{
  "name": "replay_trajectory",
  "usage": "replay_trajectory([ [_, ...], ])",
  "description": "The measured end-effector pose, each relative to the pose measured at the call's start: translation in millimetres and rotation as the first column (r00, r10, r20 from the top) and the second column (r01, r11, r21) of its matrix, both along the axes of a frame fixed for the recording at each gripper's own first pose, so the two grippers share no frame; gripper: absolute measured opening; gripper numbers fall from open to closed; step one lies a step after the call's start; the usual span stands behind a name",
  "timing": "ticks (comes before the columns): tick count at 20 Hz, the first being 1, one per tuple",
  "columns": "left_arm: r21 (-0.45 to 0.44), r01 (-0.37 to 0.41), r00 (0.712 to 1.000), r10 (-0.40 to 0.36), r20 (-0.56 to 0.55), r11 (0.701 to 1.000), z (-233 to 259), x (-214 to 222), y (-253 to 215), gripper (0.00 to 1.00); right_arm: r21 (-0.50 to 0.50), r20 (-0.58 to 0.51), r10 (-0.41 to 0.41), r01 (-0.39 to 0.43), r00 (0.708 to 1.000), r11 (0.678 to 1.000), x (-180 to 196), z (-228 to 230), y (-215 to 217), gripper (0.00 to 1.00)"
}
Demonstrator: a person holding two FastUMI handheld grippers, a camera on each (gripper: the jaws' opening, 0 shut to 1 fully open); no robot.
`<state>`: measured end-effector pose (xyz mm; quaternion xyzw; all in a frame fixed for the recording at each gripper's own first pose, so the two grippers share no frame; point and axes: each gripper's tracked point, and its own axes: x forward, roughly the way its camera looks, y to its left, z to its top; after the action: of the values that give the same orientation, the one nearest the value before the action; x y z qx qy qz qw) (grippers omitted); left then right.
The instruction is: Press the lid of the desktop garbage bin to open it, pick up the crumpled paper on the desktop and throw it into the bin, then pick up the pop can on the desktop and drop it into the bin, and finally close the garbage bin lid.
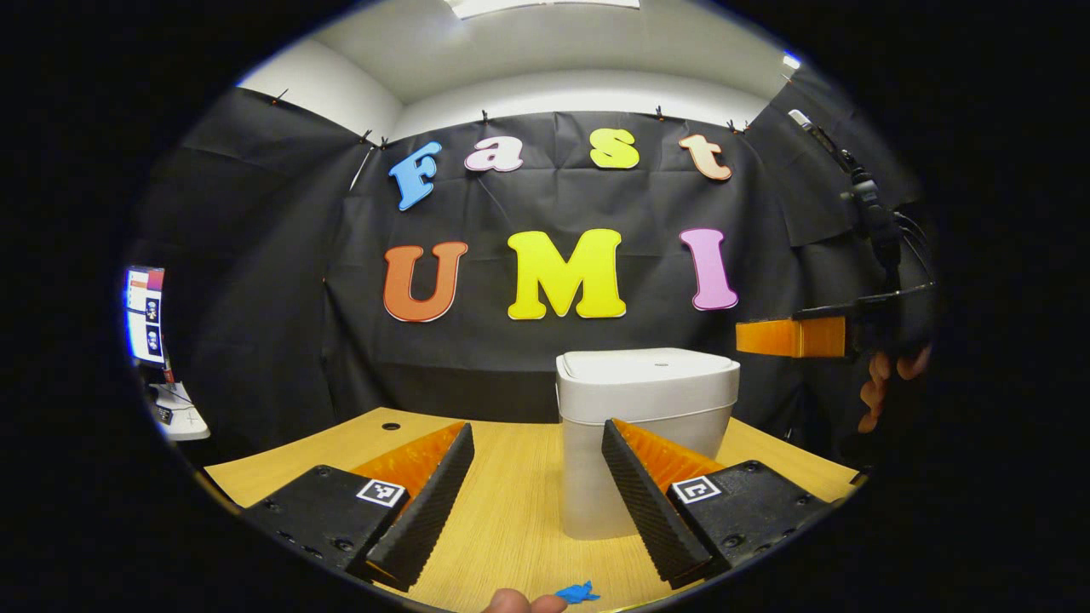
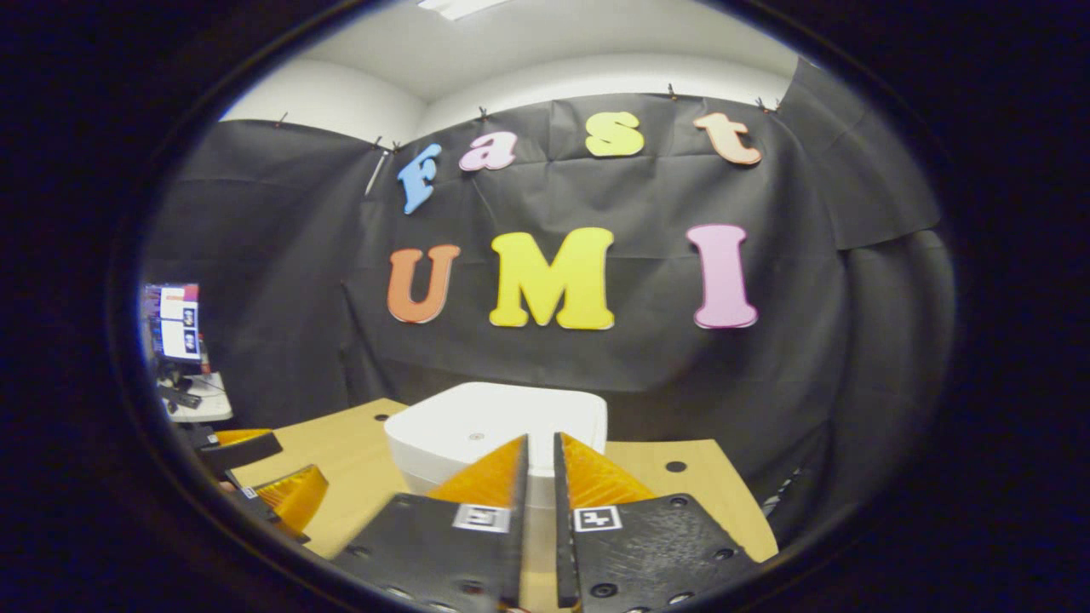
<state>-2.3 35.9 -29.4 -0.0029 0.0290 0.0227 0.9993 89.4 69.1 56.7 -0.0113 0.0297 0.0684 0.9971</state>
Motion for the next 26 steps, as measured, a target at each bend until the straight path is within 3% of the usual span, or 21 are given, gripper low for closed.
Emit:
replay_trajectory([
  [1,-0.001,-0.002,1.0,0.002,0.001,1.0,-0.4,-0.4,2.1,0.98,-0.01,-0.01,0.006,-0.006,1.0,1.0,5.7,1.0,3.0,0.0],
  [10,-0.007,-0.025,1.0,0.025,0.0,1.0,-0.1,-3.1,18.3,0.98,-0.074,-0.089,0.048,-0.055,0.995,0.996,43.2,-12.2,35.8,0.0],
  [16,-0.03,-0.041,0.999,0.041,-0.006,0.999,-6.0,0.3,31.9,0.98,-0.024,-0.167,0.088,-0.093,0.982,0.995,53.6,-28.9,39.3,0.01],
  [18,-0.045,-0.029,0.999,0.029,-0.015,0.999,-8.8,1.3,30.9,0.98,-0.033,-0.167,0.093,-0.1,0.981,0.994,52.3,-32.7,39.4,0.04],
  [22,-0.056,-0.019,1.0,0.019,-0.011,0.998,-8.4,1.7,28.8,0.98,-0.088,-0.137,0.063,-0.076,0.989,0.993,51.0,-30.7,39.5,0.01],
  [26,-0.041,-0.017,1.0,0.016,-0.013,0.999,-9.1,0.4,27.6,0.98,-0.046,-0.062,0.024,-0.027,0.998,0.999,50.1,-14.7,32.7,0.04],
])
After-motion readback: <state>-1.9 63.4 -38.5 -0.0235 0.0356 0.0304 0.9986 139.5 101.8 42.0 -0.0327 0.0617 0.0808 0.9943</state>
